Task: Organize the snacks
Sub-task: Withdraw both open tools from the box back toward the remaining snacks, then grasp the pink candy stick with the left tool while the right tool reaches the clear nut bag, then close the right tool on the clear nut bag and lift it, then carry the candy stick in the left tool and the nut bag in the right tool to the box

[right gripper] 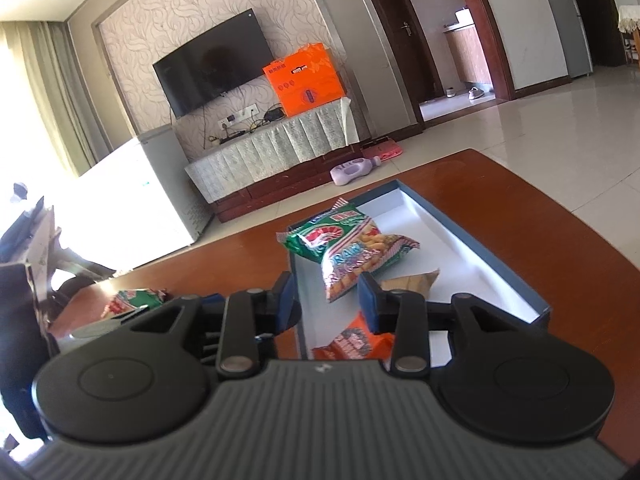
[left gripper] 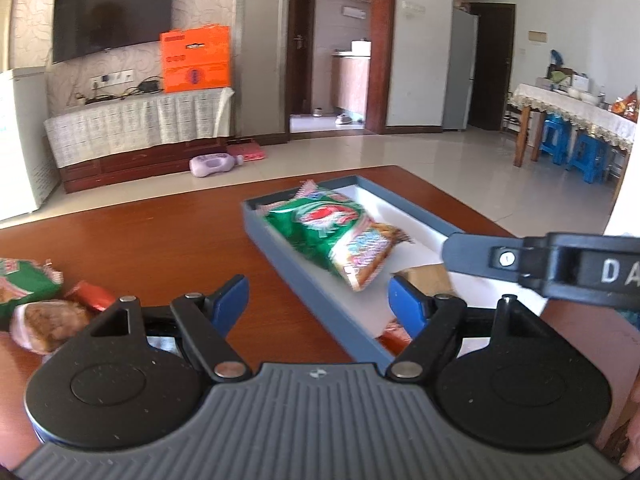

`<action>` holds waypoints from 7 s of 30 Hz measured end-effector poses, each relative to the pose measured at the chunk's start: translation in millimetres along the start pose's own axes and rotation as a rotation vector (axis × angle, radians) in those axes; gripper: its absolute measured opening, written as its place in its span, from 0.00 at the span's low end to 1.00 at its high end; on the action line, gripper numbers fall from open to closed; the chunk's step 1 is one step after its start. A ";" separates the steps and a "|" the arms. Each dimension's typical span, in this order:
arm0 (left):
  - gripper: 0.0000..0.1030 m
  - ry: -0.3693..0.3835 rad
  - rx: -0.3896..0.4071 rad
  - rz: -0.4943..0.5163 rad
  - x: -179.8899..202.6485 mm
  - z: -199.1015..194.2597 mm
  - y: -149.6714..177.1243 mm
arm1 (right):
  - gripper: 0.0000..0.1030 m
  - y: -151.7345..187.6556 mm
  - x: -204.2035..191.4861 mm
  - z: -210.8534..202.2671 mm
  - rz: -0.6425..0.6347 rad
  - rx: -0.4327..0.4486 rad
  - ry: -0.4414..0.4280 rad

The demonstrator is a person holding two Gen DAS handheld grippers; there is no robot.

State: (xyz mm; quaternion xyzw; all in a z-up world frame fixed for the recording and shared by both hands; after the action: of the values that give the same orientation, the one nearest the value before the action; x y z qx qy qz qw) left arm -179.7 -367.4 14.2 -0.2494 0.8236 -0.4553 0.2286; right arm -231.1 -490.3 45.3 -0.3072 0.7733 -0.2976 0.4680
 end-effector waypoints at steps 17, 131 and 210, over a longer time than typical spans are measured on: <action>0.78 -0.137 -0.039 -0.047 -76.7 -43.1 29.5 | 0.43 29.8 -47.7 25.6 -0.034 -0.068 -0.076; 0.45 0.049 -0.207 0.035 -180.4 -22.6 127.6 | 0.62 113.4 -114.1 141.3 -0.350 -0.296 0.050; 0.17 -0.016 -0.064 0.030 -30.0 1.5 -5.5 | 0.60 8.1 -35.1 -6.9 -0.283 -0.148 0.023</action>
State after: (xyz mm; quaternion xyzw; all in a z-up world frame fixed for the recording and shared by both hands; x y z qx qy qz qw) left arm -154.6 -352.3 22.7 -0.2477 0.8396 -0.4231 0.2340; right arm -225.8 -457.4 60.9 -0.4434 0.7474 -0.3063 0.3885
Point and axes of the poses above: each gripper's, at about its wrist camera, not at the fingertips, and z roughly the way its jaws point, x to its right, y to its underside, the point moved 10 cm from there along z, roughly the way its jaws point, and after that the axes turned 12 degrees about z, right-handed, at the moved point
